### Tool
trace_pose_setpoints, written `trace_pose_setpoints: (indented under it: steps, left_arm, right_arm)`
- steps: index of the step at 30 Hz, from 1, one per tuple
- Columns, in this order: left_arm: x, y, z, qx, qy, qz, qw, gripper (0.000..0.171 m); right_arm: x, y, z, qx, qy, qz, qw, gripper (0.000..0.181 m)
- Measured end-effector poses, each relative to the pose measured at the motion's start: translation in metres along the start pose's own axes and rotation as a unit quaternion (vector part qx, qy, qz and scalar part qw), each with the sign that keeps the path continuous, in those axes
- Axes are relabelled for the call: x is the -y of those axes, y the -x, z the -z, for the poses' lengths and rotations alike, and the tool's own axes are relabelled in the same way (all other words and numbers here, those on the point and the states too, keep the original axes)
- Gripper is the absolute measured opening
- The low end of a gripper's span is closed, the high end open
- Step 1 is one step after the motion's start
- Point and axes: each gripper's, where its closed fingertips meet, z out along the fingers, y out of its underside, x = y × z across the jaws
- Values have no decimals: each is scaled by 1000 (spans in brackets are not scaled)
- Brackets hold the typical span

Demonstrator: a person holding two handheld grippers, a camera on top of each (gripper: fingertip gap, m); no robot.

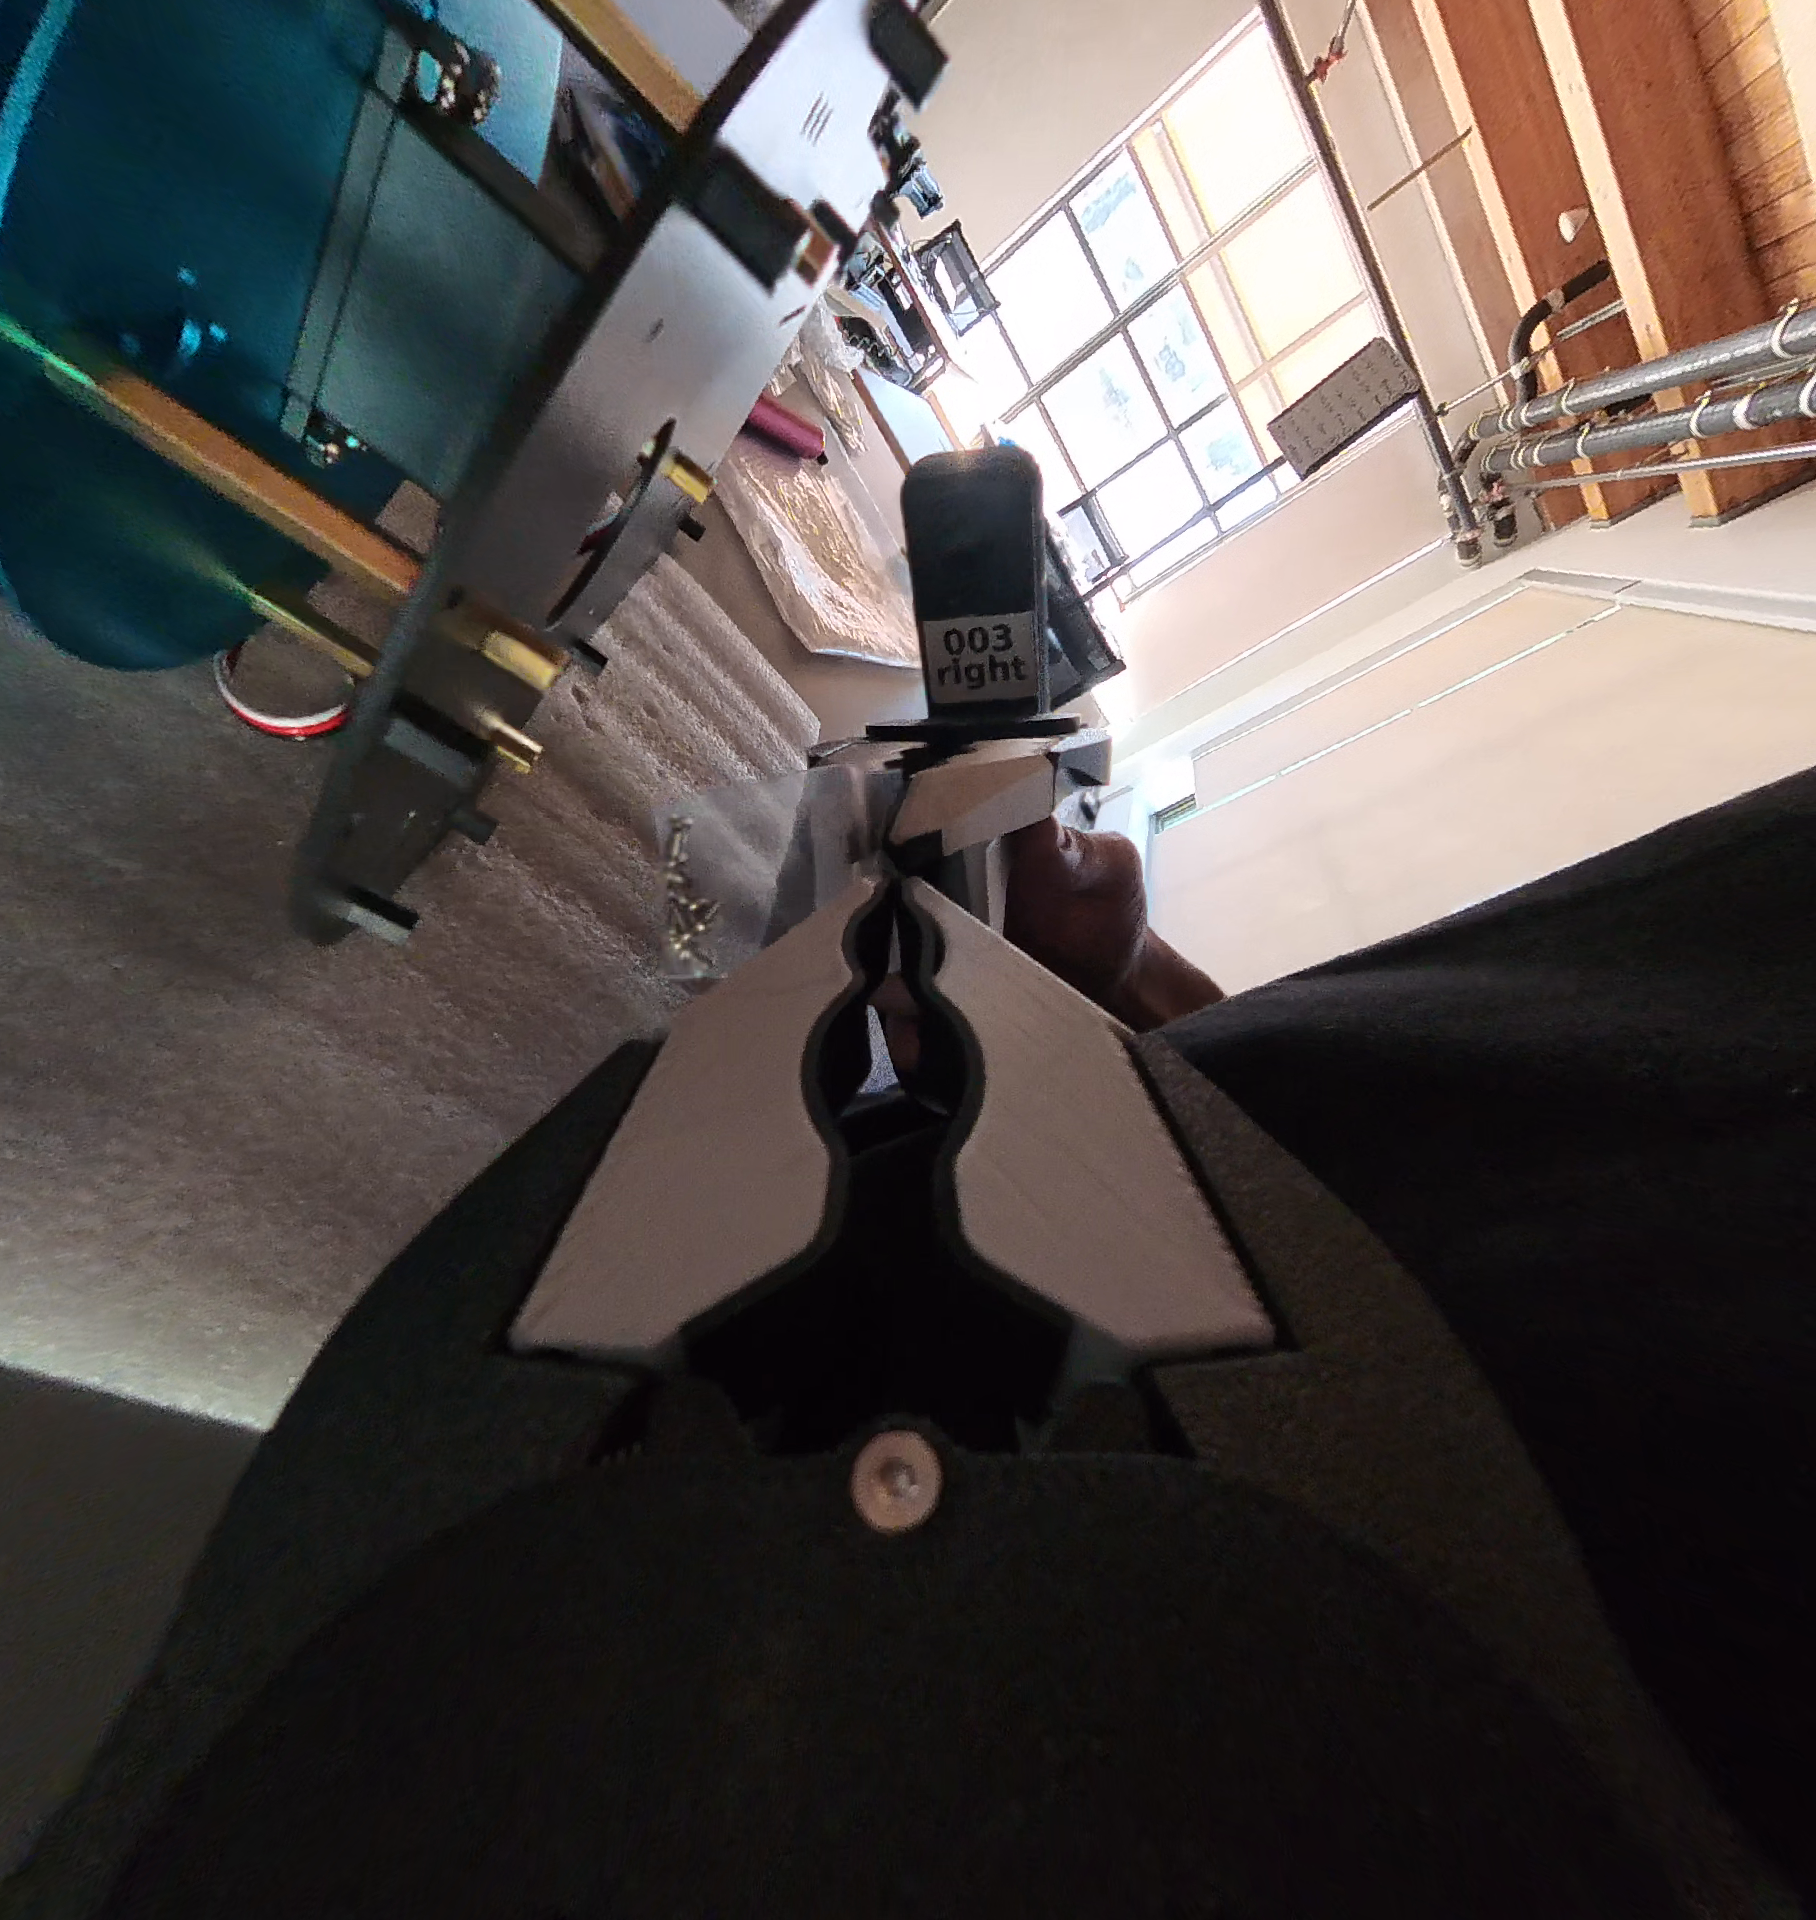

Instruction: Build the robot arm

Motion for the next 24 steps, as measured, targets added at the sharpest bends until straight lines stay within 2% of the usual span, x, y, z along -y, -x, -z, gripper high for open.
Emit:
trace_pose_setpoints:
  steps: [6, 18, 19, 21, 24]
  left_arm:
    - [0, 1, 4, -9, -12, 23, 1000, 0]
    - [-8, 11, 11, 18, -17, 37, 999, 0]
    - [-8, 13, 12, 24, -15, 31, 999, 1]
    - [-8, 11, 12, 25, -6, 19, 999, 16]
    - [-13, 7, 9, 27, 18, -14, 999, 18]
  right_arm:
    - [-4, -1, -1, -4, 6, 1, 1000, 3]
    - [-16, -8, -4, -44, 34, 20, 998, 0]
    - [-17, -8, -4, -47, 41, 23, 998, 0]
    - [-17, -6, -4, -46, 48, 22, 998, 0]
    - [-19, -5, -5, -47, 61, 26, 997, 0]
